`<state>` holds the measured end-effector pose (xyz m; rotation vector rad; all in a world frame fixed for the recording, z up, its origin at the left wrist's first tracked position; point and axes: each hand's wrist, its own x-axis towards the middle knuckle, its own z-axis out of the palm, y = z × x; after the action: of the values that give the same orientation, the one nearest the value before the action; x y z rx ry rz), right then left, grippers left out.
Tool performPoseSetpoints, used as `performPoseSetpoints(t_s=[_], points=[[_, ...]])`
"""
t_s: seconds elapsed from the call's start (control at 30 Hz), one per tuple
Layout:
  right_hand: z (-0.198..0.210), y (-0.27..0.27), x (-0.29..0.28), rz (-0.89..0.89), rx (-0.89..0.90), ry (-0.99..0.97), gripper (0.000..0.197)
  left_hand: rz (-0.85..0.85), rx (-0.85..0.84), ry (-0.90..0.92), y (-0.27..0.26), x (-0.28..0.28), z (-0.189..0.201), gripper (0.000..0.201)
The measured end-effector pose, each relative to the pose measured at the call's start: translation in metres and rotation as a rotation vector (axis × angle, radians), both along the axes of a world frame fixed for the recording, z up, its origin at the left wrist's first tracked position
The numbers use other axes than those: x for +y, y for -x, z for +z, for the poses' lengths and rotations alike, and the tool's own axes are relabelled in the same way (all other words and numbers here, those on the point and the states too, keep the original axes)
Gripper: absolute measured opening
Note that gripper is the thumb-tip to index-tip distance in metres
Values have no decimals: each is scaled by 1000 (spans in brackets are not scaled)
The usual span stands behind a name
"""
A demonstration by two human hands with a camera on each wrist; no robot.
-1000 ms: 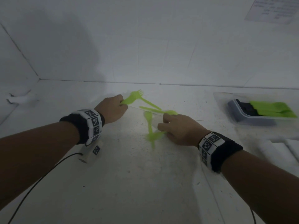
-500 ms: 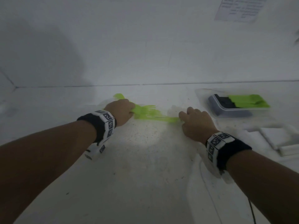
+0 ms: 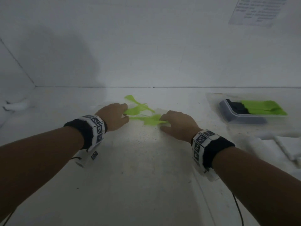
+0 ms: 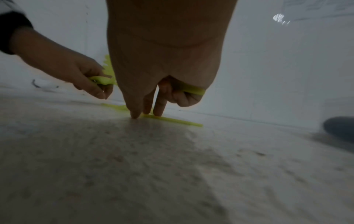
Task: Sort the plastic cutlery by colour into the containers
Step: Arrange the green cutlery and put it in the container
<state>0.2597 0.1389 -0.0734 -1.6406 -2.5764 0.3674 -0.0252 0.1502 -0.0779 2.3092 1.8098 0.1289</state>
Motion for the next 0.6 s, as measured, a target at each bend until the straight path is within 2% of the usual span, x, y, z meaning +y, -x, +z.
performPoseSetpoints(t_s=[0.13, 0.23, 0.33, 0.4, 0.47, 0.53, 0.6], points=[[-1, 15, 6, 108, -57, 4, 23, 82, -38, -18, 24, -8, 1, 21], [1, 18, 8, 171, -66, 56, 17, 69, -32, -30, 27, -10, 4, 20], [0, 14, 9, 107, 40, 119, 10, 25, -95, -49, 16, -7, 2, 17], [-1, 8, 9, 65, 91, 172, 14, -19, -112, -16, 4, -3, -1, 21], [-2, -1, 11, 33, 82, 198, 15, -63, -60, 50, -8, 3, -4, 29], [-1, -11, 14, -10, 72, 153, 13, -60, 10, 67, -16, 7, -4, 24], [-2, -22, 19, -123, 135, 82, 19, -57, 33, 38, -20, 7, -3, 19]])
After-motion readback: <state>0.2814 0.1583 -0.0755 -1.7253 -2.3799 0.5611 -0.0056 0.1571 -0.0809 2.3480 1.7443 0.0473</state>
